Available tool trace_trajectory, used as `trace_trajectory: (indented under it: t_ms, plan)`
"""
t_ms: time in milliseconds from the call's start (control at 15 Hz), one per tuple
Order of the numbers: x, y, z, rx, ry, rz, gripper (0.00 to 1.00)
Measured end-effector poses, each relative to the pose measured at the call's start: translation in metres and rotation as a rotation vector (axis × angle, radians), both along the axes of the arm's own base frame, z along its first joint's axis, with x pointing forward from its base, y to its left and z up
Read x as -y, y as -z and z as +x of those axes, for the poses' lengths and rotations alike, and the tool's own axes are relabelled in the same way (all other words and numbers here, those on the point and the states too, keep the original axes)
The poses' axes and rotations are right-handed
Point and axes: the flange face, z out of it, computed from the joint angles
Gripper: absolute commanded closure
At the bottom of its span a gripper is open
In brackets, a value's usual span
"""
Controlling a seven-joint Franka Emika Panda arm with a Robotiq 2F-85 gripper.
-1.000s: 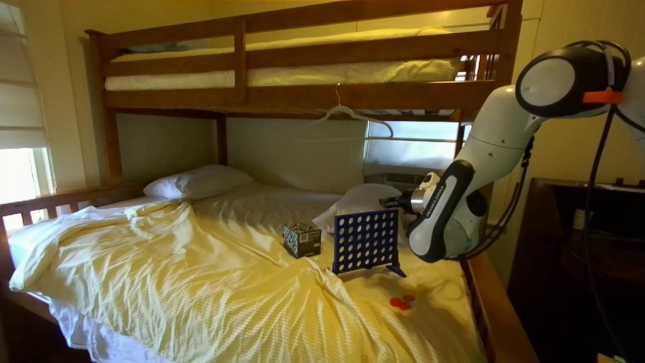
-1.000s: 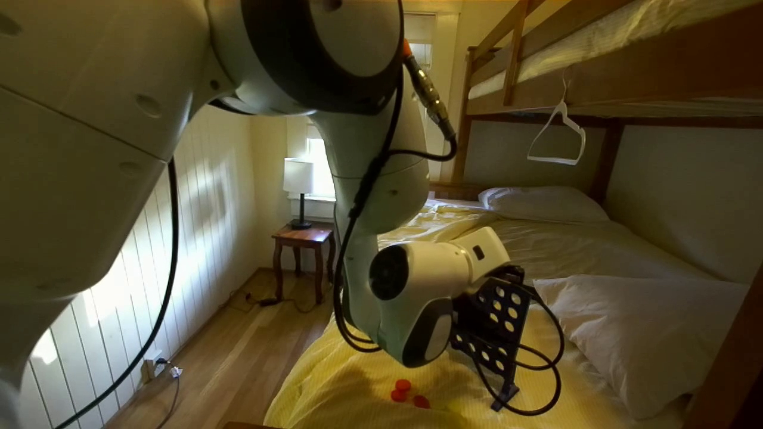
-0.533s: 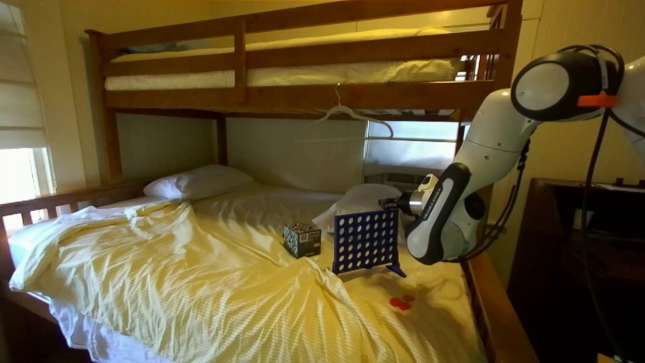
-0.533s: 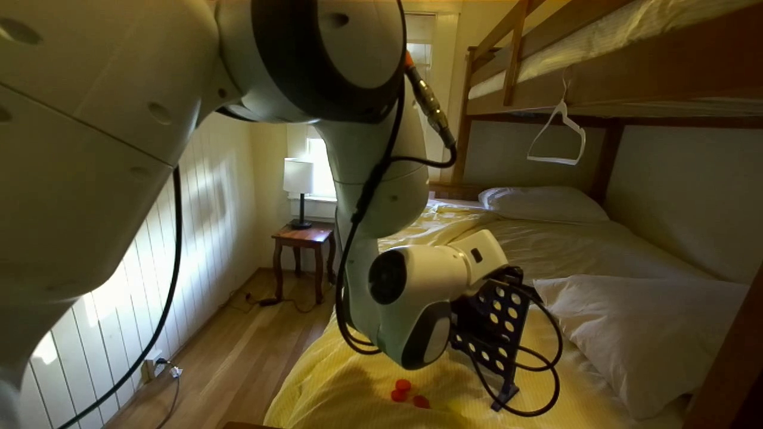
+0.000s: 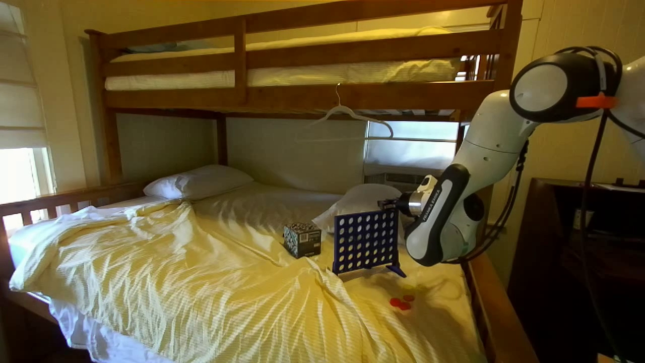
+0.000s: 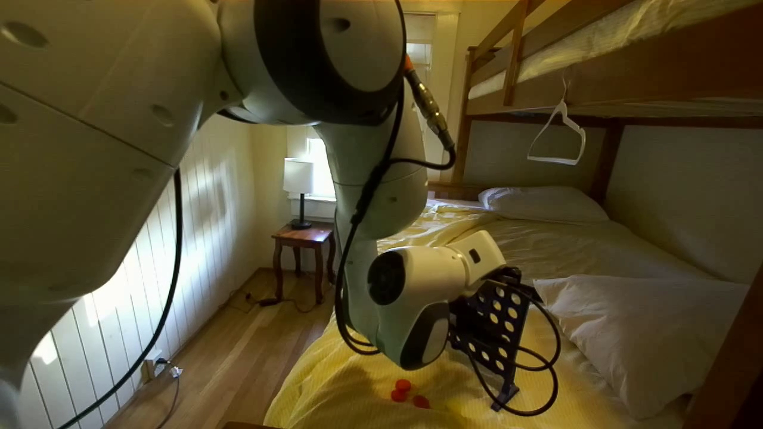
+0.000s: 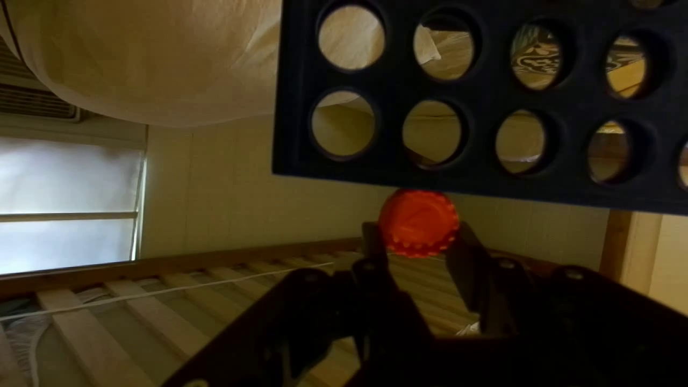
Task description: Pick up the orange chip into the connect four game
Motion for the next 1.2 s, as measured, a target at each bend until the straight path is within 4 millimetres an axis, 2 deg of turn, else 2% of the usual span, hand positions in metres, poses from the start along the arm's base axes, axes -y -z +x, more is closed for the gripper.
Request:
trace_trajectory:
  t_ms: [1200]
  plan:
    - [-0.001, 0.011, 0.007, -0.010, 0.002, -0.041, 0.91]
